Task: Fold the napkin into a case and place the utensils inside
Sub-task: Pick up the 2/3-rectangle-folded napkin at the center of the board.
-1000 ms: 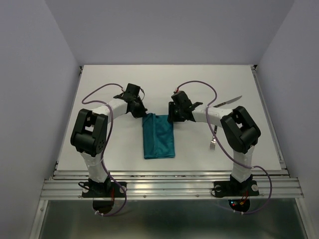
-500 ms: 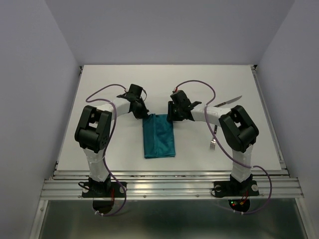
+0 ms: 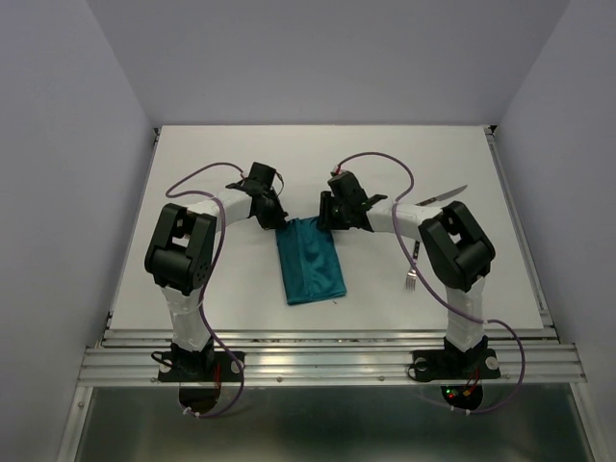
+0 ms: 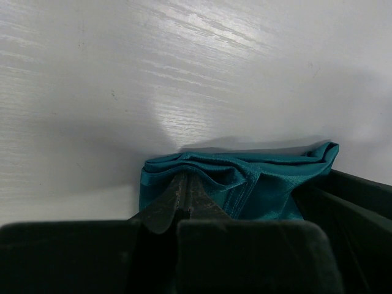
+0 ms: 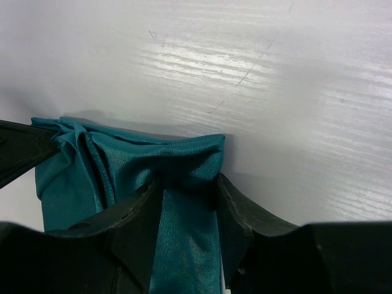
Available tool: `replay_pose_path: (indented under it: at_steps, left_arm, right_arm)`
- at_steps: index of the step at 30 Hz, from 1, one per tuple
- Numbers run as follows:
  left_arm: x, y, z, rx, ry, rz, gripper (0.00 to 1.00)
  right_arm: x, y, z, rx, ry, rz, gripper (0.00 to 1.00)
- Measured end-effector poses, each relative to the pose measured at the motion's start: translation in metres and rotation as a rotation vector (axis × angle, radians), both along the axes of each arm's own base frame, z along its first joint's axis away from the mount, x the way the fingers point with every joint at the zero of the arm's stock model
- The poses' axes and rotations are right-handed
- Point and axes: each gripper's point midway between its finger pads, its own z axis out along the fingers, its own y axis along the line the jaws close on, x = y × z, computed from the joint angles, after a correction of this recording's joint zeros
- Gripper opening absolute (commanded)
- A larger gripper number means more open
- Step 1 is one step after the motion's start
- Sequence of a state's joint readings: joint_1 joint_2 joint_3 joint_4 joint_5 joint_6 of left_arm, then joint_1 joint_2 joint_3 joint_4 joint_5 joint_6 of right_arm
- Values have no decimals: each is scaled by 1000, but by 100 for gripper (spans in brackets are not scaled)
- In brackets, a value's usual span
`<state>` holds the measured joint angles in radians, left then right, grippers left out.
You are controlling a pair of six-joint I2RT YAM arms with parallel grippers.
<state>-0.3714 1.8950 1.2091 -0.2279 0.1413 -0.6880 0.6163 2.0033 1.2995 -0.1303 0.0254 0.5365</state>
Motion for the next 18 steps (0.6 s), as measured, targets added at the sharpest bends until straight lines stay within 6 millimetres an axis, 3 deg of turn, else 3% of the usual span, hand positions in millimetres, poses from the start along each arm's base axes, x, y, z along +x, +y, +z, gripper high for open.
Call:
replay_pose_path:
  at_steps: [4,15,18]
  left_arm:
    - [0,1,0,3,-1,2,0]
    - [1,2,0,8,-2,10,0]
    - [1,2,0,6,-2,12,0]
  right_arm:
    - [4,2,0,-2,-14,1,41]
    - [10,-11,-5,-78,-42,-22,1]
    - [10,-11,-5,-88,-49,-25,1]
